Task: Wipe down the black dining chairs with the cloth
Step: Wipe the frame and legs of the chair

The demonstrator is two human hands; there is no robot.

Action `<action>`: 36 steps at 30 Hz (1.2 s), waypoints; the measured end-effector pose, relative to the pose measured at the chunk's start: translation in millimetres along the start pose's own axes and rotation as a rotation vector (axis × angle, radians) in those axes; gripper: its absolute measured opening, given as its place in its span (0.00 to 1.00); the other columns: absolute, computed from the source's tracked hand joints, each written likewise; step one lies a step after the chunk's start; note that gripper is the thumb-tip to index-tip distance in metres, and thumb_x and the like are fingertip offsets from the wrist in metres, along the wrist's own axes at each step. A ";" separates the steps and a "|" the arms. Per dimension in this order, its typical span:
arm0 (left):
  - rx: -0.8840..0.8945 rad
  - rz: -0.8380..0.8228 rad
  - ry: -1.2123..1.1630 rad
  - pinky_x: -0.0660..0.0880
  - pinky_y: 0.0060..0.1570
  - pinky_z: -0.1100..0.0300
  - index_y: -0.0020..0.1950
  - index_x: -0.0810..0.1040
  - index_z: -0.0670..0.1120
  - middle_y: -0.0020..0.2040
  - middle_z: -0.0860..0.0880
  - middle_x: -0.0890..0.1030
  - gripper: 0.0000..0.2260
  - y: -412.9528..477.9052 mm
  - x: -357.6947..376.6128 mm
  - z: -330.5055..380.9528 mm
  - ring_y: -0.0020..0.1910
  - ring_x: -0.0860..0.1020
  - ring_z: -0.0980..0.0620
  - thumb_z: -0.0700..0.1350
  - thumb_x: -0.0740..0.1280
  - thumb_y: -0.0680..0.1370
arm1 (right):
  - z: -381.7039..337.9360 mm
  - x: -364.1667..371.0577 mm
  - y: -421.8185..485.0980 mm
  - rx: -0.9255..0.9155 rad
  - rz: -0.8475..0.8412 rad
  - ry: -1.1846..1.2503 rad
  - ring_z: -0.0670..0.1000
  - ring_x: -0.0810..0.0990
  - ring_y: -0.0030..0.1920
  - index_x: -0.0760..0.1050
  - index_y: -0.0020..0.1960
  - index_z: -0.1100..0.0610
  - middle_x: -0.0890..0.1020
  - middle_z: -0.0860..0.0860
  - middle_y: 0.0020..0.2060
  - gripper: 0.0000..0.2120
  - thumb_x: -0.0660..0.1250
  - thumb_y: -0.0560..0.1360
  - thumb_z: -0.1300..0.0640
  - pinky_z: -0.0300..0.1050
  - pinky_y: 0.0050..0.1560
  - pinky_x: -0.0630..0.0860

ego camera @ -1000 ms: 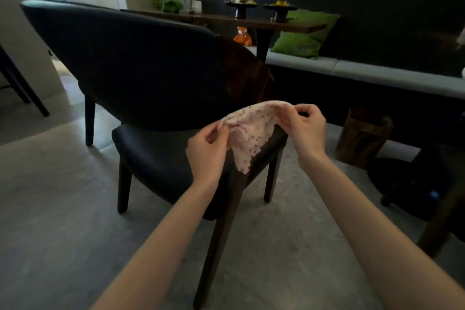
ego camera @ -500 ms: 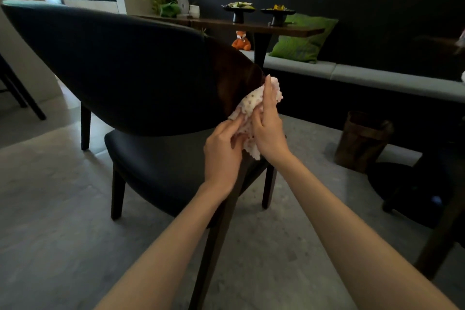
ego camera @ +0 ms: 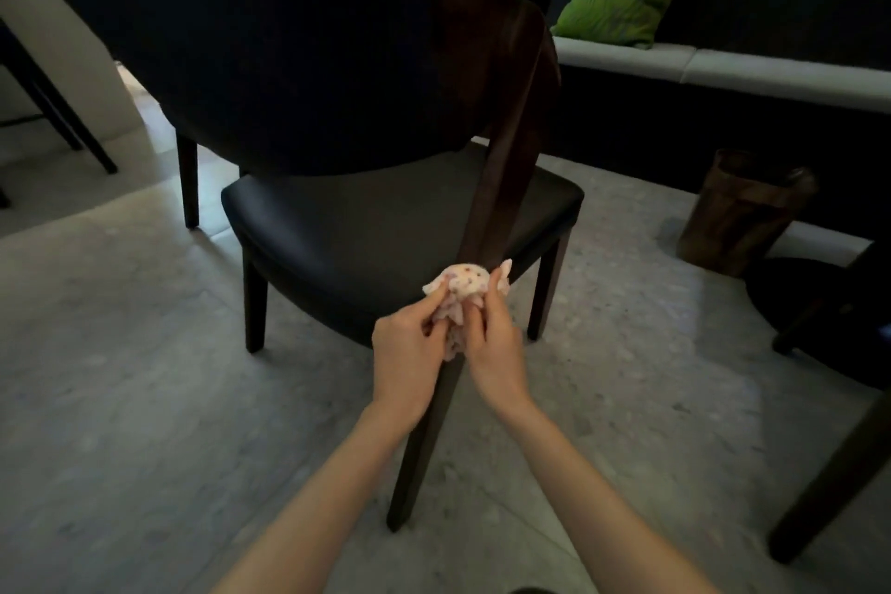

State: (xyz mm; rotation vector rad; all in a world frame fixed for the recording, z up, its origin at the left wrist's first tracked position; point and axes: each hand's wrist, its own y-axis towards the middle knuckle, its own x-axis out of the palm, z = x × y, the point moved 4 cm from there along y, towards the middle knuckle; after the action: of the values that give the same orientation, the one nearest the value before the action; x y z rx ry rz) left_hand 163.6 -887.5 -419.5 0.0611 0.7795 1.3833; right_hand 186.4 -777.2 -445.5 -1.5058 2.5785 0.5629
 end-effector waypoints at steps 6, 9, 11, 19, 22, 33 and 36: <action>0.146 -0.046 -0.011 0.72 0.45 0.74 0.68 0.74 0.47 0.48 0.56 0.79 0.16 51.0 -2.5 31.0 0.44 0.77 0.65 0.39 0.63 0.81 | -57.9 -26.5 50.9 -0.139 0.070 0.018 0.41 0.68 0.67 0.40 0.79 0.49 0.63 0.53 0.75 0.35 0.60 0.82 0.56 0.25 0.58 0.69; 0.137 -0.048 -0.008 0.69 0.40 0.77 0.66 0.76 0.46 0.40 0.62 0.76 0.15 53.7 -1.5 26.3 0.40 0.77 0.68 0.38 0.63 0.80 | -64.3 -22.4 49.8 -0.154 0.089 0.021 0.39 0.65 0.67 0.36 0.77 0.45 0.55 0.51 0.78 0.36 0.58 0.82 0.56 0.26 0.59 0.69; 0.104 -0.050 0.026 0.67 0.37 0.77 0.63 0.79 0.45 0.36 0.62 0.76 0.13 42.9 -1.7 12.3 0.37 0.78 0.65 0.37 0.63 0.79 | -50.3 -12.3 36.0 -0.138 0.073 0.003 0.47 0.67 0.70 0.32 0.73 0.40 0.54 0.52 0.78 0.35 0.57 0.83 0.55 0.36 0.63 0.72; 0.190 0.066 0.032 0.74 0.57 0.65 0.69 0.71 0.45 0.57 0.45 0.82 0.20 -21.1 8.5 -14.9 0.56 0.77 0.57 0.33 0.65 0.78 | 30.4 12.7 -26.7 0.048 0.097 0.099 0.44 0.78 0.59 0.73 0.65 0.54 0.80 0.50 0.60 0.14 0.59 0.82 0.60 0.43 0.58 0.76; 0.194 0.025 0.036 0.73 0.55 0.72 0.69 0.69 0.45 0.55 0.46 0.83 0.22 -43.3 8.9 -28.6 0.53 0.77 0.60 0.33 0.66 0.77 | 38.0 3.8 -41.1 0.060 0.056 0.054 0.43 0.80 0.50 0.76 0.62 0.52 0.82 0.47 0.52 0.13 0.63 0.80 0.62 0.34 0.47 0.74; -0.401 -0.147 -0.255 0.78 0.55 0.56 0.70 0.72 0.49 0.54 0.55 0.82 0.19 -86.7 20.3 -91.0 0.53 0.81 0.60 0.43 0.66 0.79 | 60.6 27.2 -59.5 0.284 -0.005 0.198 0.38 0.77 0.57 0.51 0.79 0.50 0.77 0.43 0.63 0.32 0.61 0.81 0.62 0.28 0.52 0.73; -0.435 -0.166 -0.257 0.79 0.55 0.50 0.61 0.79 0.47 0.51 0.52 0.83 0.11 -69.0 28.1 -96.5 0.51 0.81 0.58 0.45 0.67 0.79 | 59.5 29.7 -37.5 0.270 -0.009 0.208 0.41 0.76 0.59 0.50 0.79 0.52 0.76 0.45 0.62 0.32 0.61 0.80 0.63 0.31 0.55 0.71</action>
State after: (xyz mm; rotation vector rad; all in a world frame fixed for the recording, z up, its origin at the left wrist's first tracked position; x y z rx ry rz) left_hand 171.2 -916.4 -537.7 -0.1596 0.2538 1.3274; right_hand 197.8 -796.4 -518.5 -1.5527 2.6597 0.0521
